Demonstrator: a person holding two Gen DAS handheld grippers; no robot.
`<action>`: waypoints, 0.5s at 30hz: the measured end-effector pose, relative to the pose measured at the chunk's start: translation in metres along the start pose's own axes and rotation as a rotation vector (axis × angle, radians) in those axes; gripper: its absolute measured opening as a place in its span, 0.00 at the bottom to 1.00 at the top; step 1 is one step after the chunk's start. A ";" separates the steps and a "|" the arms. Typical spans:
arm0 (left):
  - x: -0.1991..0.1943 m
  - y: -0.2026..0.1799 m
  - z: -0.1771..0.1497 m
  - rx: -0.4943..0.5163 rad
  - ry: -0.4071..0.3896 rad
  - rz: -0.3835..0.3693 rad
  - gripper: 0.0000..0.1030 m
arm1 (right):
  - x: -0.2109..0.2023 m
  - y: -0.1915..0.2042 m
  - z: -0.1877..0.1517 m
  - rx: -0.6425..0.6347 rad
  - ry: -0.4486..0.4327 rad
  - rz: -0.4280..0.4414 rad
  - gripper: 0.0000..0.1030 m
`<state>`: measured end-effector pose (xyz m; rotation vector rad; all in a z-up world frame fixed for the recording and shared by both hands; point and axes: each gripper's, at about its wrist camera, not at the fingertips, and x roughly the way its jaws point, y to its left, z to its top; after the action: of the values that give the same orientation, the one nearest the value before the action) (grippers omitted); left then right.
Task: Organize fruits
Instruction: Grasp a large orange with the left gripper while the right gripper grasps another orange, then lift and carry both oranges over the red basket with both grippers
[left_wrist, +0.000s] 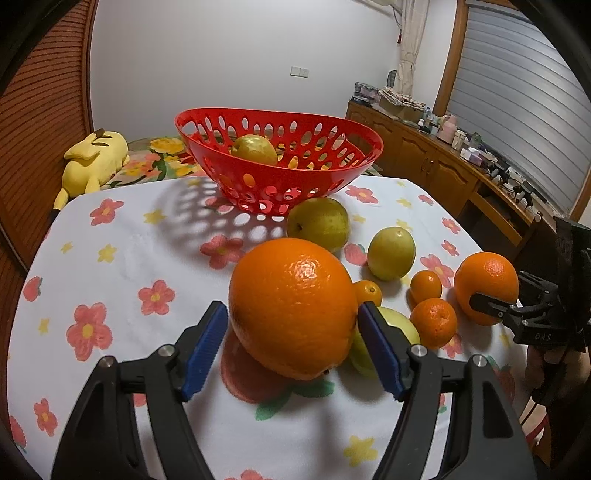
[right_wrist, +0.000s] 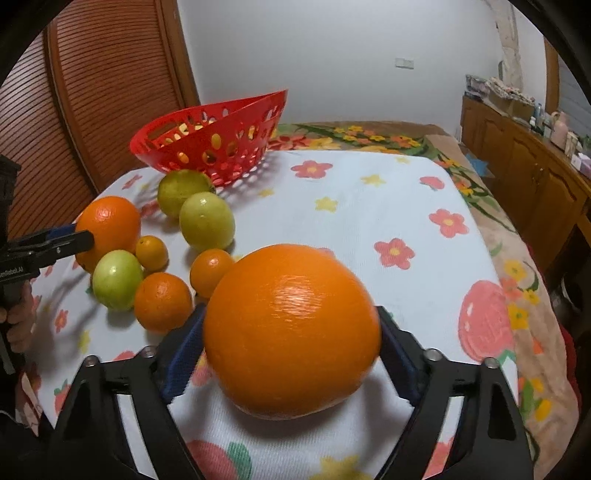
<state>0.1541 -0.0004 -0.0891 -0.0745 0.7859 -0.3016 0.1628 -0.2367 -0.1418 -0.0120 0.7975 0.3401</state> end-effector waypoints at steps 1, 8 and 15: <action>0.001 0.000 0.000 -0.001 0.002 -0.001 0.71 | 0.000 -0.001 0.000 0.007 -0.002 0.001 0.82; 0.005 -0.002 0.001 -0.003 0.012 -0.002 0.74 | 0.002 0.004 0.002 0.018 0.002 0.041 0.82; 0.018 0.000 0.004 -0.023 0.042 -0.013 0.78 | 0.005 0.007 0.002 0.003 -0.021 0.031 0.82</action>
<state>0.1693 -0.0061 -0.0987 -0.0947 0.8313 -0.3073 0.1651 -0.2280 -0.1430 0.0067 0.7781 0.3676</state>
